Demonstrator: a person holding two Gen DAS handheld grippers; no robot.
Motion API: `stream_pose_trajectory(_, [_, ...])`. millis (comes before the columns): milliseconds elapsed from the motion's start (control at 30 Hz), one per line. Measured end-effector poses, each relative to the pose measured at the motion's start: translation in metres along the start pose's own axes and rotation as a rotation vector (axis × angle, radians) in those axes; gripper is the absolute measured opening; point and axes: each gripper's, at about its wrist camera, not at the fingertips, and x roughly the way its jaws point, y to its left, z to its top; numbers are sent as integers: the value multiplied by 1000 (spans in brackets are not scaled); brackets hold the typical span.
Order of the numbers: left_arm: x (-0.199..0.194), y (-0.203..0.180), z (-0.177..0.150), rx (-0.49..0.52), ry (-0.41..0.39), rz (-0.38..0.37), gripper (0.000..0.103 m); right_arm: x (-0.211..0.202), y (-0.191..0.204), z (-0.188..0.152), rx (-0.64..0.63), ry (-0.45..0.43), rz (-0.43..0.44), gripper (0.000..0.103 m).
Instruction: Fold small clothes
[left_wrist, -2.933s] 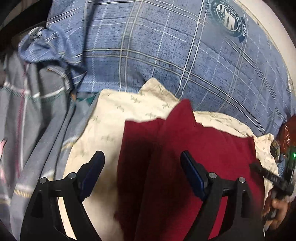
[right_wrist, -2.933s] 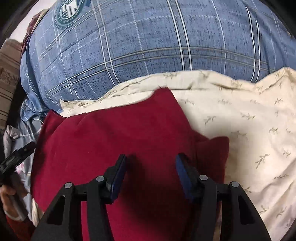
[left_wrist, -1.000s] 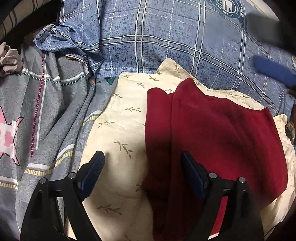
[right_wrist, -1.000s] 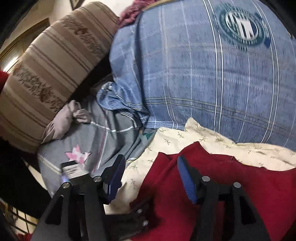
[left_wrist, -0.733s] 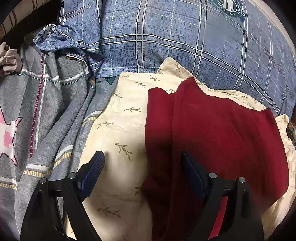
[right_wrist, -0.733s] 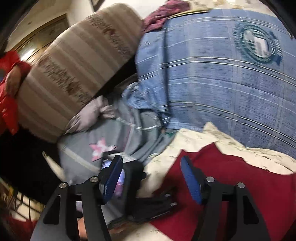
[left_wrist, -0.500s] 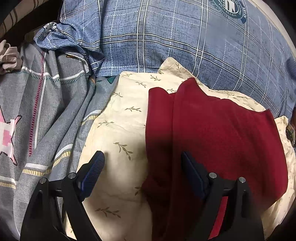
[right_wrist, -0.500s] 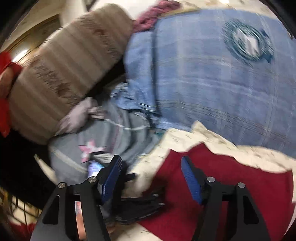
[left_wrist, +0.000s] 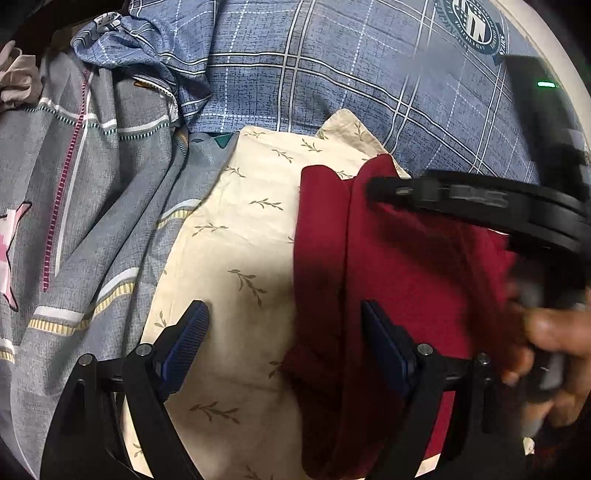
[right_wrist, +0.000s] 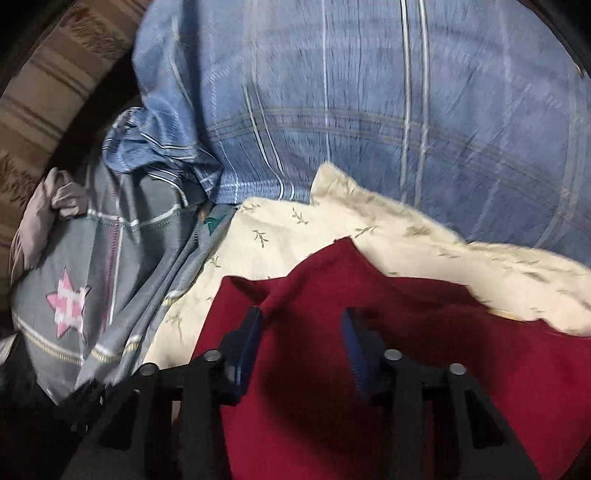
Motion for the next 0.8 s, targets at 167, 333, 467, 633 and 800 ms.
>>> stream_pose_trajectory(167, [3,7,3,-17,13,-13,84,5,-9,-1,75,18,53,47])
stream_pose_trajectory(333, [2,3,3,3,5,6,85,-13,5,1,68,14,121,67])
stream_pose_trajectory(467, [2,4,5,-2,7,0,85,-6,25,2,10,44,96,86])
stream_pose_trajectory(633, [1,5,5,-20,11,-9,84,25,30,3,-18,100,11,87])
stream_pose_trajectory(800, [1,3,4,-19,10,-4,85,19,35,-2,-135,64,-66,48])
